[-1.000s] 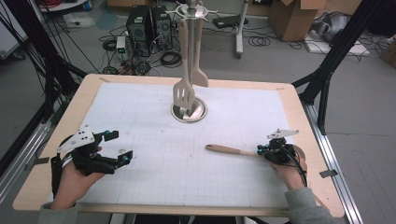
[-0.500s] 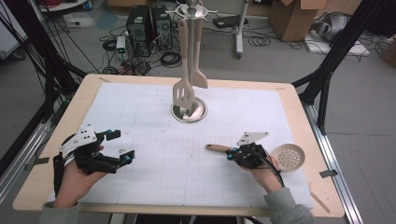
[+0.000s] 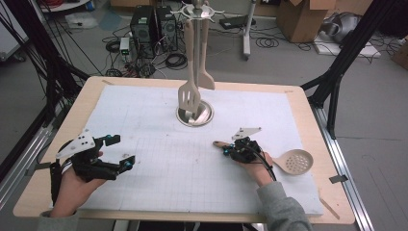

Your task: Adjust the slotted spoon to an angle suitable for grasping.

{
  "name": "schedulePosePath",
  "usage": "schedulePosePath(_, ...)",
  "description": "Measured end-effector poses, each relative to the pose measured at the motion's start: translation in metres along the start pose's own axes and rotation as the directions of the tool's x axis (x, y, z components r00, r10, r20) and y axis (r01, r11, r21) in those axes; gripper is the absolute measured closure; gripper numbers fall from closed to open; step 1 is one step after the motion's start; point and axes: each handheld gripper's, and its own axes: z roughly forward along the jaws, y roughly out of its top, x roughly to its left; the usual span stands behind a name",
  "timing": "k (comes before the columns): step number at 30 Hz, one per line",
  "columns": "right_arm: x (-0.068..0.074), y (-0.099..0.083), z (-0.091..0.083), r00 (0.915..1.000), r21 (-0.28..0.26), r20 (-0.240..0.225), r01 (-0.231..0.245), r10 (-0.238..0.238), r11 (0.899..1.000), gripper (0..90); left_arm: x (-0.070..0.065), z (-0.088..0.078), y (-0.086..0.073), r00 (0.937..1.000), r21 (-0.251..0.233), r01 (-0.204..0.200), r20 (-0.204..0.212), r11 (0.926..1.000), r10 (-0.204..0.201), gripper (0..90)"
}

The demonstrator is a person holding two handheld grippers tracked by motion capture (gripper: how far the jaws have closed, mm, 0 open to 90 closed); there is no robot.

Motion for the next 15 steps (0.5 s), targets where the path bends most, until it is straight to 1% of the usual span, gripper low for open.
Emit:
schedulePosePath(3,-0.005,0.003,0.005,0.9994,-0.012,0.026,-0.022,0.022,1.000,89.7,0.000,-0.001,-0.001,1.0000,-0.001,0.004,-0.003,1.0000,-0.004,3.9)
schedulePosePath(9,-0.016,0.009,0.013,0.9971,-0.028,0.065,-0.038,0.039,0.999,89.7,0.001,-0.005,0.000,1.0000,-0.007,0.002,-0.009,1.0000,-0.003,3.9)
schedulePosePath(13,-0.019,0.008,0.013,0.9962,-0.046,0.061,-0.060,0.062,0.997,89.7,0.000,-0.006,-0.001,1.0000,-0.006,0.003,-0.009,1.0000,-0.003,3.9)
schedulePosePath(15,-0.019,0.009,0.010,0.9964,-0.054,0.057,-0.061,0.064,0.997,89.6,0.000,-0.007,-0.001,0.9999,-0.009,0.005,-0.010,1.0000,-0.005,3.9)
